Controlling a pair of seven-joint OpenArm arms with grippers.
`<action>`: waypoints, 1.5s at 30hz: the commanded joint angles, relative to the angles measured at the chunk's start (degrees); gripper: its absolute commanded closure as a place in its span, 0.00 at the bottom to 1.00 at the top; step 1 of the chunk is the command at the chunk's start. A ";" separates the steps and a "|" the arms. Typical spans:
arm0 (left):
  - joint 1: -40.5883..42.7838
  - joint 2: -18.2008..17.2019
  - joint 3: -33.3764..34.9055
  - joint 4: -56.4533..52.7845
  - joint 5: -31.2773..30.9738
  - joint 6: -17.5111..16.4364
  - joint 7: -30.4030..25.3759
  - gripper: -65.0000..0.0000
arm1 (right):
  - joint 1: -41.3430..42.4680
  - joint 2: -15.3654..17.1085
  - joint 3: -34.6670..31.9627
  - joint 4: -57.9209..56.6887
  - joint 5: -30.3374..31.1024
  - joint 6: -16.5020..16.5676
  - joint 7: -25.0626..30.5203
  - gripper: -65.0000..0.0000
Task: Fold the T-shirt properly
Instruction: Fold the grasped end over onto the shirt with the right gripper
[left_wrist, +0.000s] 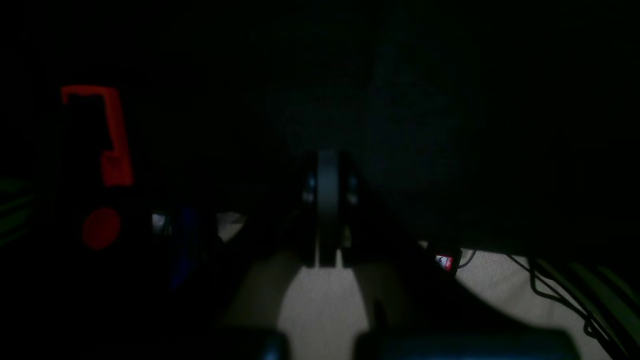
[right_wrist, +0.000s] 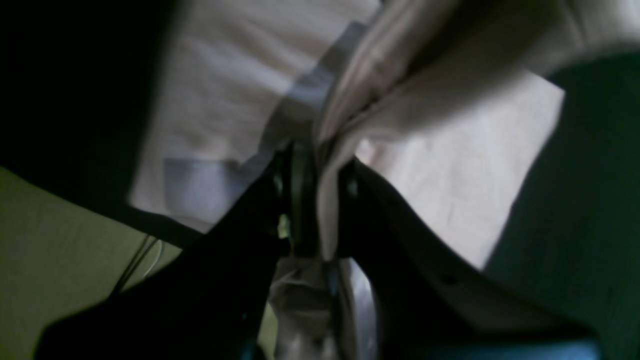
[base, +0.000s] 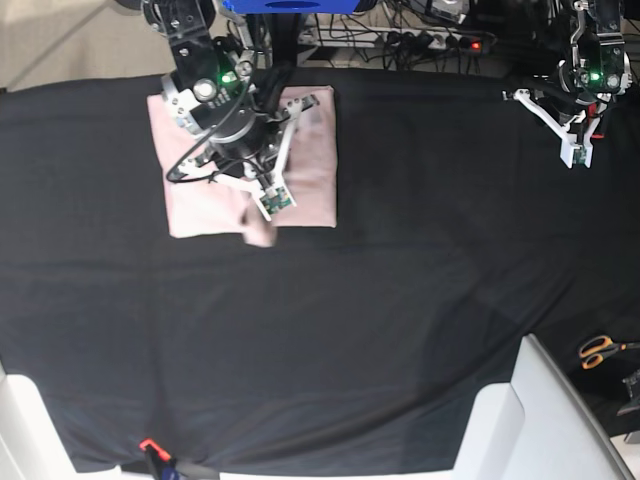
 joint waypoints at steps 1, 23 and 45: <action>0.10 -0.74 -0.37 0.72 0.12 -0.04 -0.56 1.00 | 0.81 -0.22 0.03 0.04 -0.27 -0.11 0.79 0.95; 0.54 -0.74 -0.37 0.72 0.12 -0.04 -0.56 1.00 | 2.57 -0.13 0.20 -1.01 10.46 -0.11 0.96 0.64; 0.02 -1.97 -0.37 -0.43 0.21 -0.04 -0.56 1.00 | -4.03 6.46 7.59 5.05 19.16 0.15 0.35 0.96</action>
